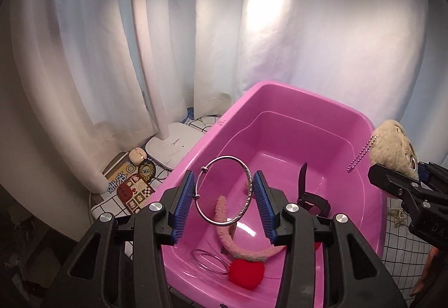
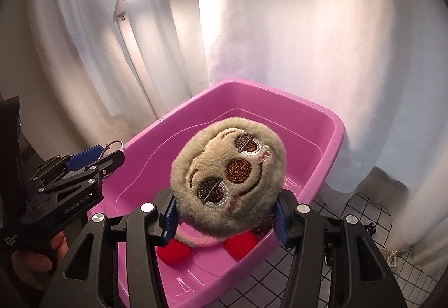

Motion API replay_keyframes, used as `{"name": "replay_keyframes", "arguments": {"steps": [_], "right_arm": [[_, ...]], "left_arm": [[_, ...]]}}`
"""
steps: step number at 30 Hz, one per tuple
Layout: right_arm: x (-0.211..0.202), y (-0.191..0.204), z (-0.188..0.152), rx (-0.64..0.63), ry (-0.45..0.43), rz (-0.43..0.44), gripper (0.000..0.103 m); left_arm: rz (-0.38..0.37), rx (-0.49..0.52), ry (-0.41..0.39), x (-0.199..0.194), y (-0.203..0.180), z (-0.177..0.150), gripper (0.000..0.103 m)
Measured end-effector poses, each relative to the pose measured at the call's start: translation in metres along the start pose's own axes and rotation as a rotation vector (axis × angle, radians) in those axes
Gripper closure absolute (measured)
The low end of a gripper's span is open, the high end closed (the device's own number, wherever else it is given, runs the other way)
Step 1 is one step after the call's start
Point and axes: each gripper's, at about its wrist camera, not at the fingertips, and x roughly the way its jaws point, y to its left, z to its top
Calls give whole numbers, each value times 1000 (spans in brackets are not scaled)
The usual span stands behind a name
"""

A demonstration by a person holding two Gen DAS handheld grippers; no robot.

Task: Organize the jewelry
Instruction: 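Carry the bangle and plush sloth over the pink tub, then open both tools to drop the bangle and sloth into the tub, then move both tools back over the table toward the hair tie and pearl clip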

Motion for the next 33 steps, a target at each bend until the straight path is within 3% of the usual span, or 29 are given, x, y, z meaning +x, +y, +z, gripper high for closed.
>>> {"name": "replay_keyframes", "arguments": {"steps": [8, 11, 13, 16, 26, 33], "right_arm": [[43, 5, 4, -12, 109, -57, 50], [48, 3, 3, -17, 126, -85, 43], [53, -1, 2, -15, 151, -110, 40], [56, -3, 2, -22, 176, -132, 38], [29, -6, 0, -16, 111, -144, 37], [-16, -26, -30, 71, 35, -86, 37]], "left_arm": [[-5, -27, 121, 34, 4, -4, 59], [-16, -43, 154, 40, 7, -9, 56], [-13, -52, 158, 41, 9, -11, 25], [-12, -46, 144, 37, 9, -12, 17], [7, -21, 110, 22, 6, -14, 14], [-36, -14, 56, -4, -8, -16, 14]]}}
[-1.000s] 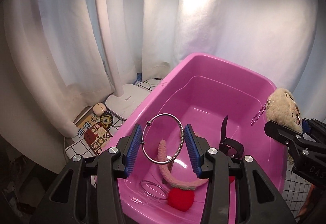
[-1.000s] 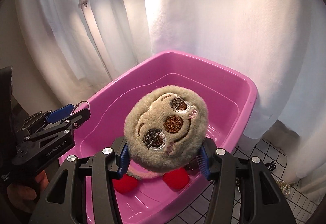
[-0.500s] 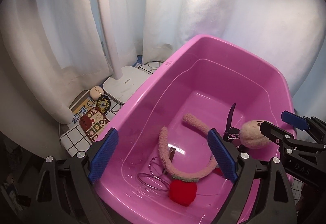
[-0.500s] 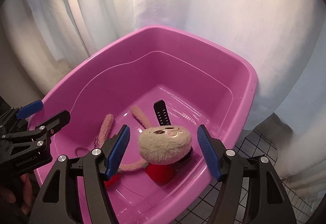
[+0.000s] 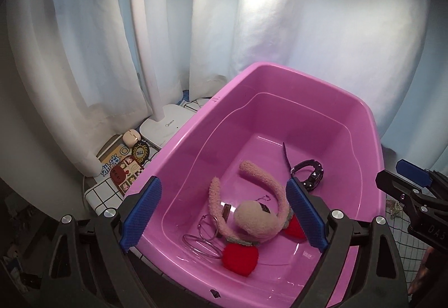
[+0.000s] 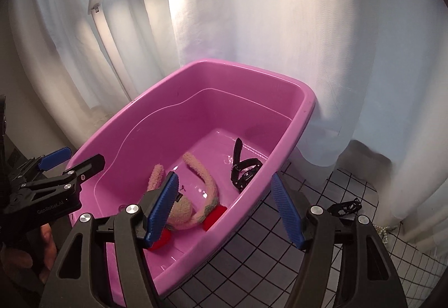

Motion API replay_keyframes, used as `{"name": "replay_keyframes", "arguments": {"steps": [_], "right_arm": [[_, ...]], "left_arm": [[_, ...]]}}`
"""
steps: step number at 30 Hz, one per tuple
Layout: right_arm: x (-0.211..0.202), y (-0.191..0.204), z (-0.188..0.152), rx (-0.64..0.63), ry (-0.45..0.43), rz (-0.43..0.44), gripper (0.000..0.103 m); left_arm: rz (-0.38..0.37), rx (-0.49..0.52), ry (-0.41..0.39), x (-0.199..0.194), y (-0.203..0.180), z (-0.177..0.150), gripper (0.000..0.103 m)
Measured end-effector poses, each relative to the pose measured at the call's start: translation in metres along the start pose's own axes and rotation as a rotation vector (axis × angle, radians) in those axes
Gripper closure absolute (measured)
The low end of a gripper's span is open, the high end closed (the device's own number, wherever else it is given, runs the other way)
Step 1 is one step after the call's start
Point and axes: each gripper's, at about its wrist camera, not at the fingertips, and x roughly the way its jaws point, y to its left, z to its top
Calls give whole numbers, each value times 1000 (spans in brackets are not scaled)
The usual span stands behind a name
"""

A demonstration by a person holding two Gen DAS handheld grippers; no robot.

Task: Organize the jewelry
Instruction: 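Move both tools back over the table toward the hair tie and pearl clip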

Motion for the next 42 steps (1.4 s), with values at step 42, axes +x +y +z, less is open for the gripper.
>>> {"name": "replay_keyframes", "arguments": {"steps": [42], "right_arm": [[-72, -242, -198, 413, 33, -231, 37]], "left_arm": [[-243, 295, 123, 56, -257, -108, 10]]}}
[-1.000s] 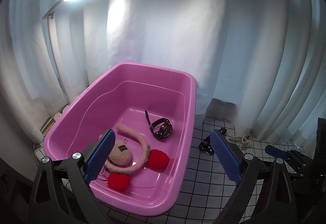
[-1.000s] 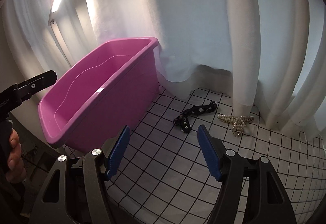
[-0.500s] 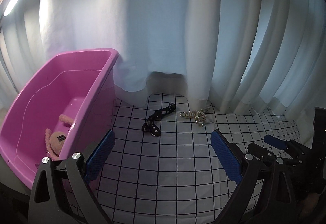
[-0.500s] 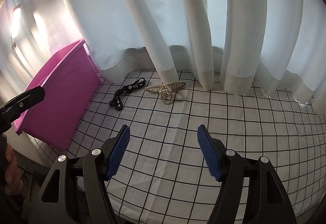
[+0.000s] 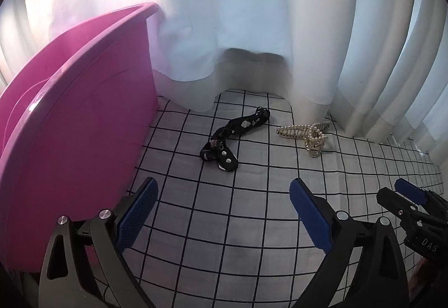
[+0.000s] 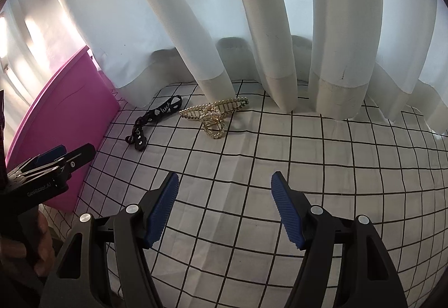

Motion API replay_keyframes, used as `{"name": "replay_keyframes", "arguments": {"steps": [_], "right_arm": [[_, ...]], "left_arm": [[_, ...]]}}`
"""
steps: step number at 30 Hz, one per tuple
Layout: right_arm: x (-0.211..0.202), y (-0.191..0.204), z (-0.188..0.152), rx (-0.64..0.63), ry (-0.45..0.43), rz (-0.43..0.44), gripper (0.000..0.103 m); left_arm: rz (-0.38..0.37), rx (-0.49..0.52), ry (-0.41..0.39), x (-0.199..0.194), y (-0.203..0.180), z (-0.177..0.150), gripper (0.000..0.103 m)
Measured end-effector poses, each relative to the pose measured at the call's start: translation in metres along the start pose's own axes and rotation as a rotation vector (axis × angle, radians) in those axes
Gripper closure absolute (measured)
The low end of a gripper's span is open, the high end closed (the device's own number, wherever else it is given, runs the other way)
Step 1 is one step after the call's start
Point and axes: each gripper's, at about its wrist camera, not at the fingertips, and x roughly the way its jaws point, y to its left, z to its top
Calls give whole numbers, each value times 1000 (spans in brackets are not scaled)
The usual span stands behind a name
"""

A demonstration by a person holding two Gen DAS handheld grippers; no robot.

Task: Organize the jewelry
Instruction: 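Move both tools back over the table toward the hair tie and pearl clip, then grasp the black charm hair tie with the left tool while the right tool grasps the pearl clip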

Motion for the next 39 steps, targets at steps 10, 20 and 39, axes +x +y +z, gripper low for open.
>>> {"name": "replay_keyframes", "arguments": {"steps": [10, 20, 39], "right_arm": [[67, -1, 23, 32, 44, 24, 37], [107, 8, 42, 15, 76, 23, 37], [140, 25, 64, -60, 79, -105, 37]], "left_arm": [[58, -26, 58, 63, 10, 10, 10], [70, -41, 89, 97, 19, 18, 10], [105, -3, 101, 132, 16, 33, 9]]}}
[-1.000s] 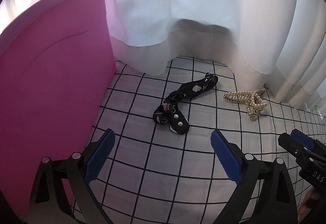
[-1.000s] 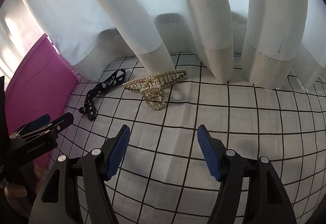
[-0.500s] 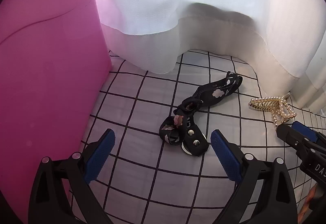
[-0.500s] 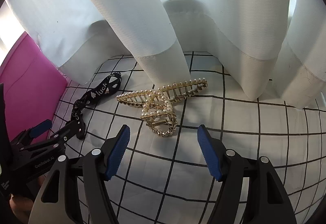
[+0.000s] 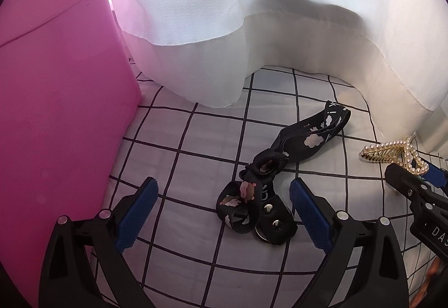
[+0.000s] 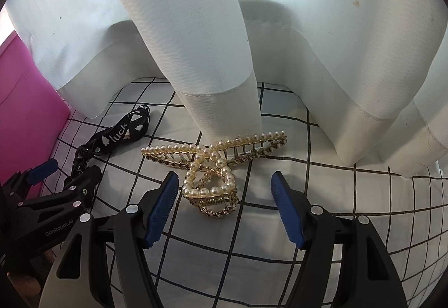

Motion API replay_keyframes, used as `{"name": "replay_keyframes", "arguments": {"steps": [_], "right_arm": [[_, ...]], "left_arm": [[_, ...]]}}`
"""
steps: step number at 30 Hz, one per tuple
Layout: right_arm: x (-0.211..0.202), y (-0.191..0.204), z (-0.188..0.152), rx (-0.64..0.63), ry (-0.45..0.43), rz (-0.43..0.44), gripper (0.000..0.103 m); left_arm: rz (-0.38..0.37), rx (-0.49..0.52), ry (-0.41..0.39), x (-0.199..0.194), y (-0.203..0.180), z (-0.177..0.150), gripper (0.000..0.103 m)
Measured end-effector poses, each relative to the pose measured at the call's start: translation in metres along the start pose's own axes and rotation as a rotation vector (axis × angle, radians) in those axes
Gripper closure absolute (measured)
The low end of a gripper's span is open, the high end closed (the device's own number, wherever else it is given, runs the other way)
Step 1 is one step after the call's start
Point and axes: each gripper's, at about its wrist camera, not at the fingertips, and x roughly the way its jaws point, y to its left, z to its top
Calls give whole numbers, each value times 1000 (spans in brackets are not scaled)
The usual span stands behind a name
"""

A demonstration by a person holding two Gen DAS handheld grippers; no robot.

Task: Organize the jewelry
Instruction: 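Grasp the black charm hair tie with the left tool while the right tool grasps the pearl clip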

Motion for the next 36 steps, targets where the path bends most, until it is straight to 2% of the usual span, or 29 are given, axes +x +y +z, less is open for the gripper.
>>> {"name": "replay_keyframes", "arguments": {"steps": [4, 8, 11, 15, 18, 28, 30, 32, 33, 35, 36], "right_arm": [[6, 10, 2, -54, -4, -47, 36], [16, 24, 5, -94, -17, -70, 27], [19, 28, 4, -101, -35, -64, 21], [25, 35, 4, -131, -55, -47, 10], [38, 41, 5, -143, -56, -41, 9], [36, 41, 6, -152, -35, -24, 11], [33, 40, 3, -153, -47, -25, 18], [28, 40, 1, -149, -63, -28, 39], [26, 39, -1, -151, -67, -32, 45], [24, 42, -2, -165, -72, -38, 73], [24, 44, -2, -177, -68, -42, 73]], "left_arm": [[-2, -7, -7, 11, 0, 10, 6], [-18, -22, -24, 20, 4, 13, 6], [-43, -40, -36, 27, 11, 15, 6], [-38, -36, -57, 28, 12, 17, 6], [-34, -34, -59, 28, 12, 17, 5], [-43, -34, -41, 24, 8, 16, 8], [-46, -34, -46, 21, 8, 11, 13], [-52, -27, -53, 16, 6, 5, 21], [-57, -19, -57, 13, 5, 4, 28], [-67, -4, -63, 10, 0, 3, 40], [-73, 4, -66, 7, -1, 2, 50]]}}
